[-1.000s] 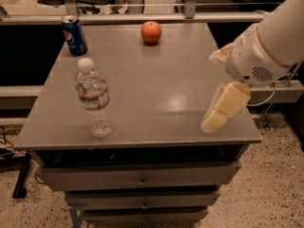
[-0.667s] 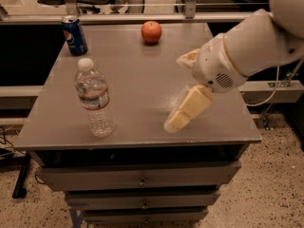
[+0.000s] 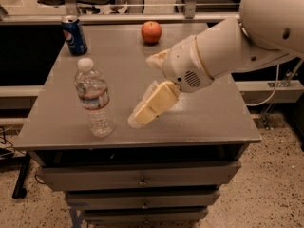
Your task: Knock water bottle over
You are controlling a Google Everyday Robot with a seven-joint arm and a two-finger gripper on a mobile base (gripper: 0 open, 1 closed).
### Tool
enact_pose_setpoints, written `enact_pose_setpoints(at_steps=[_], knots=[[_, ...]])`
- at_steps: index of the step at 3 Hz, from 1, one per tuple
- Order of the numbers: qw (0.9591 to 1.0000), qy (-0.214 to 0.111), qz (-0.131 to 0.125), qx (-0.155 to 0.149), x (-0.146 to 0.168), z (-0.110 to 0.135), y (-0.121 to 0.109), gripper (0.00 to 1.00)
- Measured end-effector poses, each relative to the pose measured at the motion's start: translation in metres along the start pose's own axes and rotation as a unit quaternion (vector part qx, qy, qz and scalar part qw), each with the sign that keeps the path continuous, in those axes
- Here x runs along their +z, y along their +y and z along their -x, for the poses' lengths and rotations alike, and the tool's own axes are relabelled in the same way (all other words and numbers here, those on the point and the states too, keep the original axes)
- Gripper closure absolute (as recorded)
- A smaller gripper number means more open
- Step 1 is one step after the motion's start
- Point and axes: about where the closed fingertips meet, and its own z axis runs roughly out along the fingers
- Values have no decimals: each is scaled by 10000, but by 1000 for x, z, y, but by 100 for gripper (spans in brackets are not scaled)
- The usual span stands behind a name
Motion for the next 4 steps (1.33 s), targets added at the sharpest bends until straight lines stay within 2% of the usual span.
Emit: enact_pose_setpoints(at_steps=[1,2,3,4], knots=[[10000,32,-9,-20,0,-2,0,0],[9990,-403,209,-18,15,11,9,0],[9925,-1056,615,42,48,35,23,0],[9841,-1562,843,59,70,58,35,0]])
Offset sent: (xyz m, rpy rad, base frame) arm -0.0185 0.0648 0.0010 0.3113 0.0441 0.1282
